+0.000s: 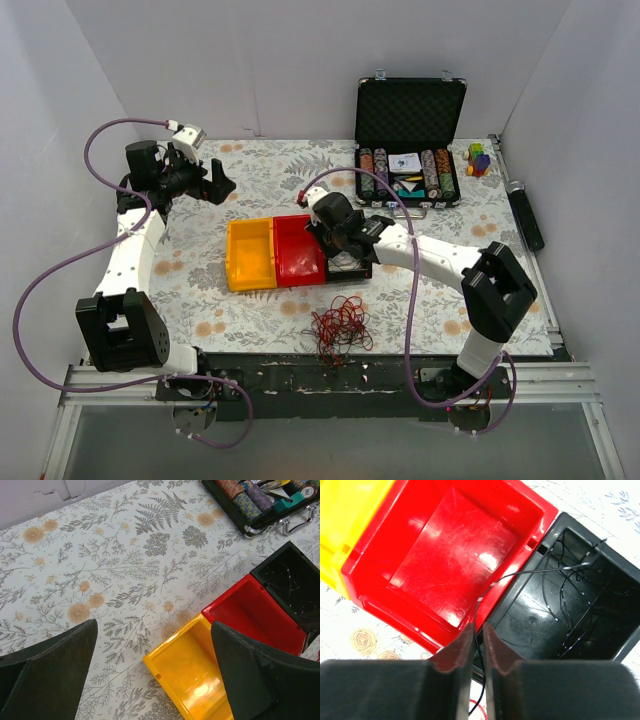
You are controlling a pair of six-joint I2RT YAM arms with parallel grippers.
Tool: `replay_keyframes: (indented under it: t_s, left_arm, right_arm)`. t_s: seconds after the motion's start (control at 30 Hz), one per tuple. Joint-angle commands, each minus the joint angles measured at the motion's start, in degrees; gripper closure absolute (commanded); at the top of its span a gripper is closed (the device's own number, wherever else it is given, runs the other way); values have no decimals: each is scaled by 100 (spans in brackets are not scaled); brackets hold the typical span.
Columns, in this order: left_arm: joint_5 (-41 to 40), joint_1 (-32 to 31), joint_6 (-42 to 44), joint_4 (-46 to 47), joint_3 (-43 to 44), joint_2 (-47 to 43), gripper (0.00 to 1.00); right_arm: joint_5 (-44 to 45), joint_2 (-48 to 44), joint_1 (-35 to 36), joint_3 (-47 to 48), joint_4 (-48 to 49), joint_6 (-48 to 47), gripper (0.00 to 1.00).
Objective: Untangle the cables
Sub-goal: Place the cable in the bin.
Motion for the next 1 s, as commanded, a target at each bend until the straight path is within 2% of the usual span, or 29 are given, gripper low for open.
replay_keyframes:
  t_s: [0.0, 0.07, 0.1, 0.3, 0.5, 0.8, 0.97]
  left_arm:
    - [48, 9, 69, 92, -97, -215, 2]
    - [48, 18, 87, 101, -133, -233, 2]
    - [39, 18, 96, 109, -150, -241, 2]
    - [57, 9, 131, 118, -150, -259, 2]
    - [118, 9, 140, 127, -150, -303, 2]
    - [101, 18, 228, 118, -168, -364, 2]
    - [127, 9, 263, 118, -151, -356, 2]
  right_arm:
    - [29, -279, -219, 68, 267, 217, 88]
    - [-94, -314, -412, -11, 267, 418, 98]
    - [-164, -340, -500, -72, 285, 559, 99]
    - [-621, -174, -1142, -196, 144, 1184, 99]
    - [-797, 186, -1204, -152, 179, 1307, 99]
    - [-1246, 1065, -1301, 498, -225, 1658, 99]
    - [-1219, 1127, -1292, 350, -146, 1773, 99]
